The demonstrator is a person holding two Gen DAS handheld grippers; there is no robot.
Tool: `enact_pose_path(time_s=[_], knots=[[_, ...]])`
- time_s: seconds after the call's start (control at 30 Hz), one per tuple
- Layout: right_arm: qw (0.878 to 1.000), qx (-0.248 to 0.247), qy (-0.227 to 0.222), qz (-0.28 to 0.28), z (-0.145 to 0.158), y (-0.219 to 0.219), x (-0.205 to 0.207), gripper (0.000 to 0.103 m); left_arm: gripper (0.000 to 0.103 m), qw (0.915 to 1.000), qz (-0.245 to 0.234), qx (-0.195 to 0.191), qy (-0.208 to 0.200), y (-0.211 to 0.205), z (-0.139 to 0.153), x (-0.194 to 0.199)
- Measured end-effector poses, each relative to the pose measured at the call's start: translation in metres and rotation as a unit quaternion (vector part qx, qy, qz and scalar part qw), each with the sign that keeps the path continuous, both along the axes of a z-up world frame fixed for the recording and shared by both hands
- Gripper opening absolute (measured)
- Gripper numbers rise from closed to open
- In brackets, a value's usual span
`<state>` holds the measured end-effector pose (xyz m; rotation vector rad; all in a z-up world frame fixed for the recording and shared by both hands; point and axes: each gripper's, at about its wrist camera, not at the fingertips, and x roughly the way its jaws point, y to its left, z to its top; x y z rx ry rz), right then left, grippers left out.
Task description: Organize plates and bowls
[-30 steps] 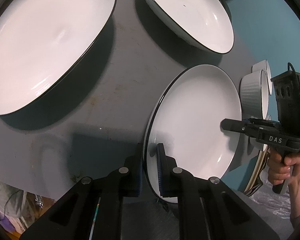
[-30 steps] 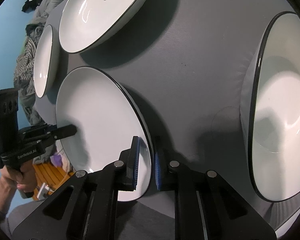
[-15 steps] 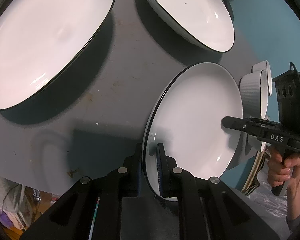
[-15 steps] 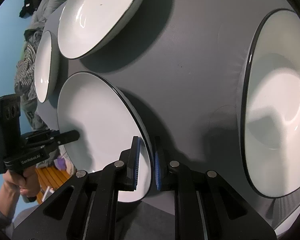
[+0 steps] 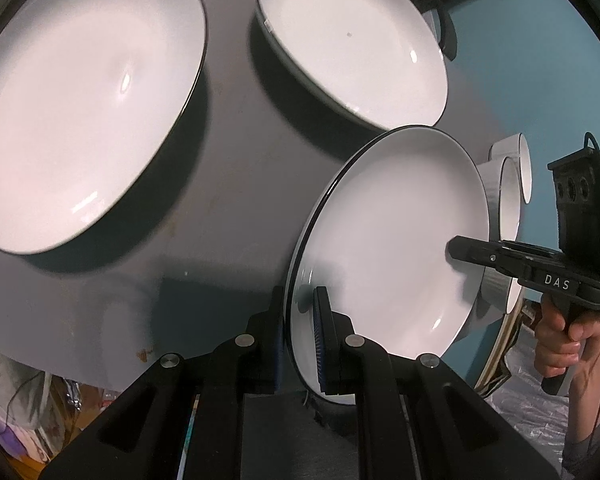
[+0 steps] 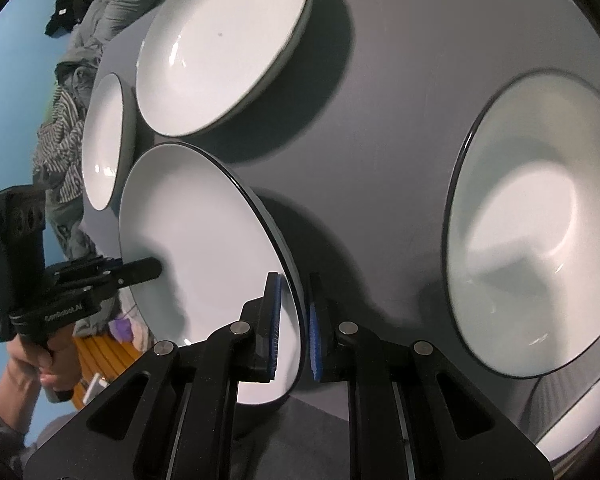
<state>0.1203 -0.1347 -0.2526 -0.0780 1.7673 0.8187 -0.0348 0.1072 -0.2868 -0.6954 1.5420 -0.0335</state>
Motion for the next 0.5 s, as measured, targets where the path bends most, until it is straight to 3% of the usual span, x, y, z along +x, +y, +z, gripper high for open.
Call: enact_pose_path(time_s=[0.5], knots=[[1.000, 0.013, -0.024, -0.002, 0.021, 0.013, 0.036, 0.013, 0.011, 0.9995, 0.009, 0.015, -0.025, 0.028, 0.030, 0.036]])
